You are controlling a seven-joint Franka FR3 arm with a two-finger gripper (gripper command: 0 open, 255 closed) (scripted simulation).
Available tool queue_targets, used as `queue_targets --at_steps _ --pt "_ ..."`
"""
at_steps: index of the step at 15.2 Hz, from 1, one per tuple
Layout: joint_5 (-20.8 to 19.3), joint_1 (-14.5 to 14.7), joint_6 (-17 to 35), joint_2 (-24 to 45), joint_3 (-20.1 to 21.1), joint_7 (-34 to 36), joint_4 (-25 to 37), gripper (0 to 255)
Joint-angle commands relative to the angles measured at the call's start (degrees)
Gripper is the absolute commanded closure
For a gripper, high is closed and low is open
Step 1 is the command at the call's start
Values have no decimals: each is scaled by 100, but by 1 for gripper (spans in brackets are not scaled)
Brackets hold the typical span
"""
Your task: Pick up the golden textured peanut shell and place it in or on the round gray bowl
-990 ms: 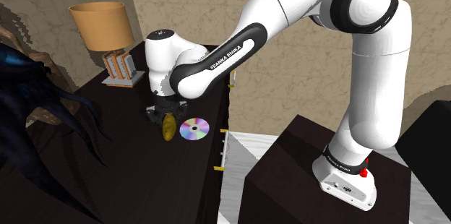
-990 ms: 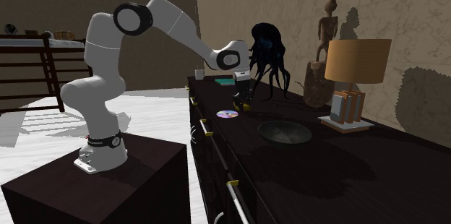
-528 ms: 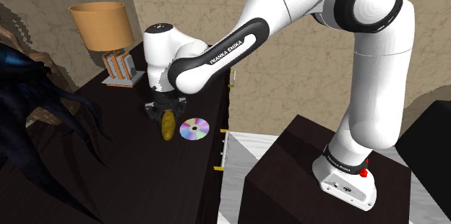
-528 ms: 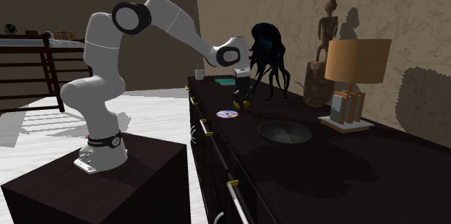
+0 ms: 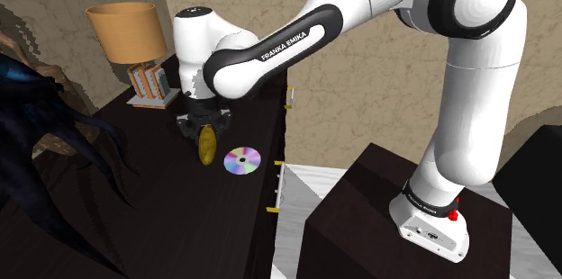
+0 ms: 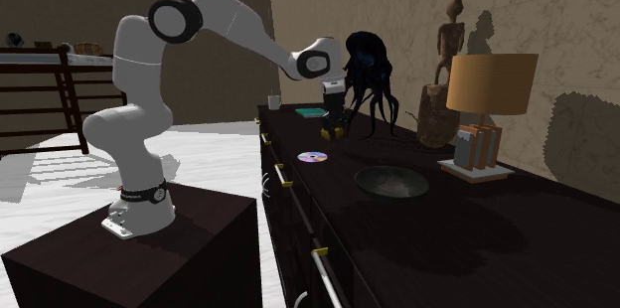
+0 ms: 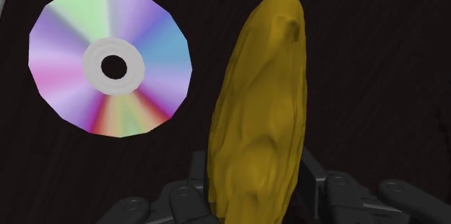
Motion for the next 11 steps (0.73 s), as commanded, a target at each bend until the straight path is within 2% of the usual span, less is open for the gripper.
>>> queue_targets --at_steps 1,11 --pt "53 -9 -133 -71 22 -29 72 255" --pt "234 -38 -802 -292 83 -166 557 255"
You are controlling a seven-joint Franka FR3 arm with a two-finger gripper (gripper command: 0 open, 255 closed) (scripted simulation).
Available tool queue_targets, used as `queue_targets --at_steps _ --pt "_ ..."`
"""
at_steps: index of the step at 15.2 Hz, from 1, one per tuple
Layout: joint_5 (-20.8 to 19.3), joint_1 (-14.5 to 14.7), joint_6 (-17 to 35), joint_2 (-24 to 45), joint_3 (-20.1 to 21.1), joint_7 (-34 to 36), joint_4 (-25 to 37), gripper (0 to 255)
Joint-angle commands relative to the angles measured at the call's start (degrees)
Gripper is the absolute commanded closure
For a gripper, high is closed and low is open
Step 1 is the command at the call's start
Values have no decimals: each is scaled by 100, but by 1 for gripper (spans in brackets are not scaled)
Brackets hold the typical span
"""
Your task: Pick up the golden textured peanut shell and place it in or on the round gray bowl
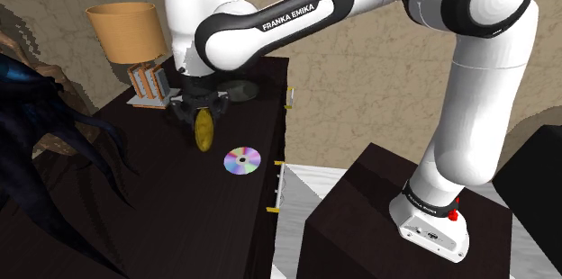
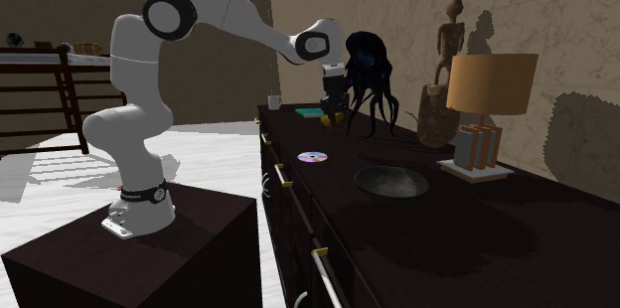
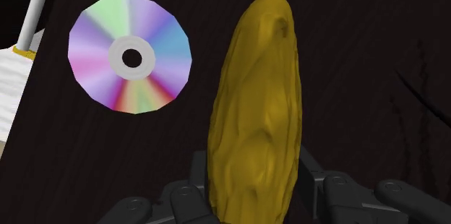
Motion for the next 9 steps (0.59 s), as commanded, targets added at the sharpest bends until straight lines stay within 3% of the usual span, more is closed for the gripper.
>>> queue_targets --at_steps 1,9 --pt "28 -79 -78 11 -40 -144 98 255" --pt "81 -645 -152 325 -370 -1109 515 255"
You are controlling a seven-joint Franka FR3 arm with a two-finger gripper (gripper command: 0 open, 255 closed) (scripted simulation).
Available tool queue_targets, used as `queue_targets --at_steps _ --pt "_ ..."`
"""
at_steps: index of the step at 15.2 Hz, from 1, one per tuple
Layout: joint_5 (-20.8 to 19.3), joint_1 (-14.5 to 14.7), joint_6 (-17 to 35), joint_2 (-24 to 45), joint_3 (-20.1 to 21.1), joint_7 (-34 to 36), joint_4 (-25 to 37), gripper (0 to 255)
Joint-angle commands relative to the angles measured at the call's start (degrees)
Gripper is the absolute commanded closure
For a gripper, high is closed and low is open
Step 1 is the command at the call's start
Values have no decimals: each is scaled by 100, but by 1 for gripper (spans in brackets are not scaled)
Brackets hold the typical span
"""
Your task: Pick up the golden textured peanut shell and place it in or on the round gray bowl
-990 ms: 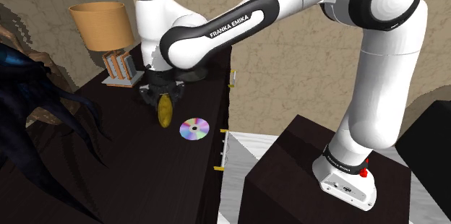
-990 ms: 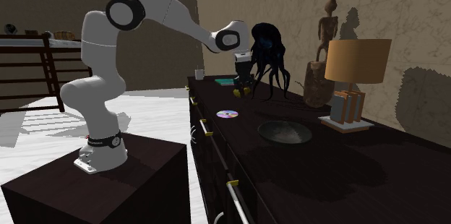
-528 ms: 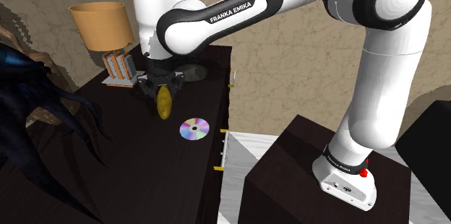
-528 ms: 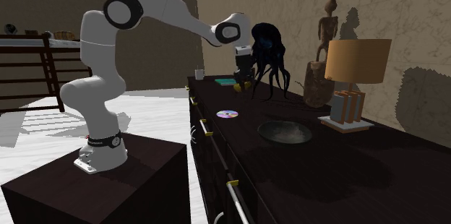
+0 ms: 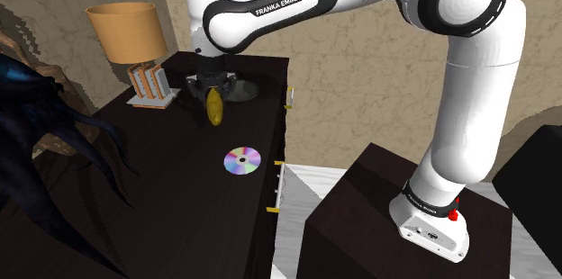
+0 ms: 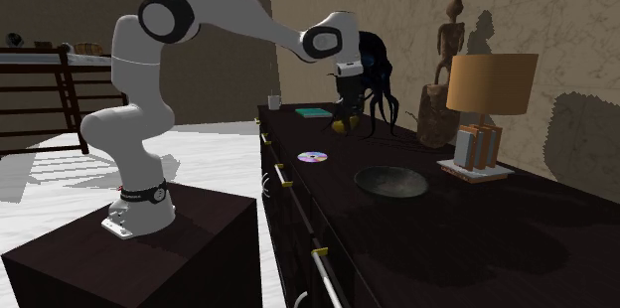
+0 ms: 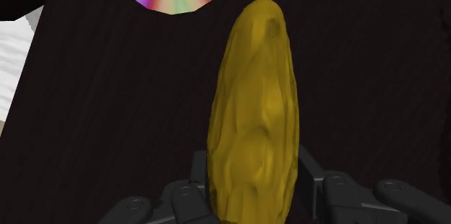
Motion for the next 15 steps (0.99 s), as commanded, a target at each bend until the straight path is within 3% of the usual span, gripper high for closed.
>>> queue_targets --at_steps 1,9,15 --pt "16 -152 -31 86 -83 -262 125 255" --pt "-57 -578 -340 790 -381 -1105 1127 255" --pt "-156 -781 -781 1589 -585 -1692 2359 255"
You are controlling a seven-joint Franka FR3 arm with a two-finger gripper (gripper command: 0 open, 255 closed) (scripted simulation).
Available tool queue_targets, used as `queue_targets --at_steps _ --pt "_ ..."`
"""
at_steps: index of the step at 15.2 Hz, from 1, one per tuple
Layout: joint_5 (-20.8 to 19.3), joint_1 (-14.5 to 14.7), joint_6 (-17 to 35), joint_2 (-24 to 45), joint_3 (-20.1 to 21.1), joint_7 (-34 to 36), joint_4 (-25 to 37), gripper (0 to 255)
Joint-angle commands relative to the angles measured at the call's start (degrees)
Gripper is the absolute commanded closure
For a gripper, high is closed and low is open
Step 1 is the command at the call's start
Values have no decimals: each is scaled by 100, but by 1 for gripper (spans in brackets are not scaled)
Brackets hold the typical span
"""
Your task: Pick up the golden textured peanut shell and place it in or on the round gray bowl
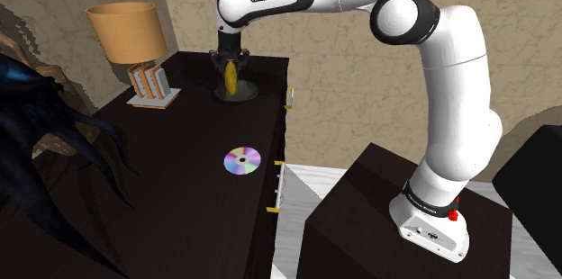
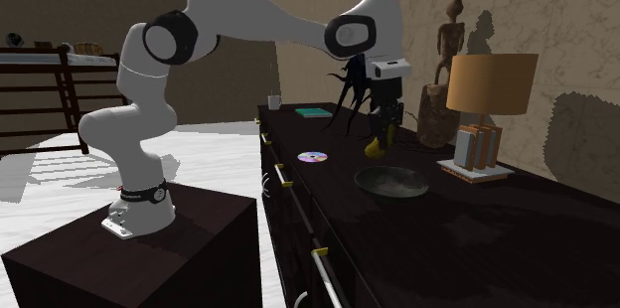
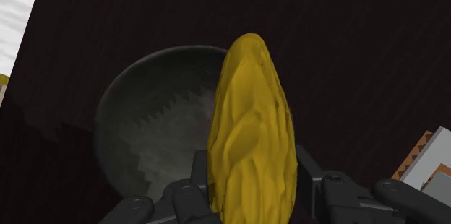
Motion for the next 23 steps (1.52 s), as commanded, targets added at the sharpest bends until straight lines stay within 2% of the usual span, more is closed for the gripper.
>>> queue_targets --at_steps 1,4,16,23 --pt "-45 -47 -155 338 -73 -201 491 255" --pt "-95 -67 -442 784 -154 -432 1227 255" --pt "-139 -169 454 829 -184 -375 359 255" --pt "-139 -169 454 830 -184 -375 360 255"
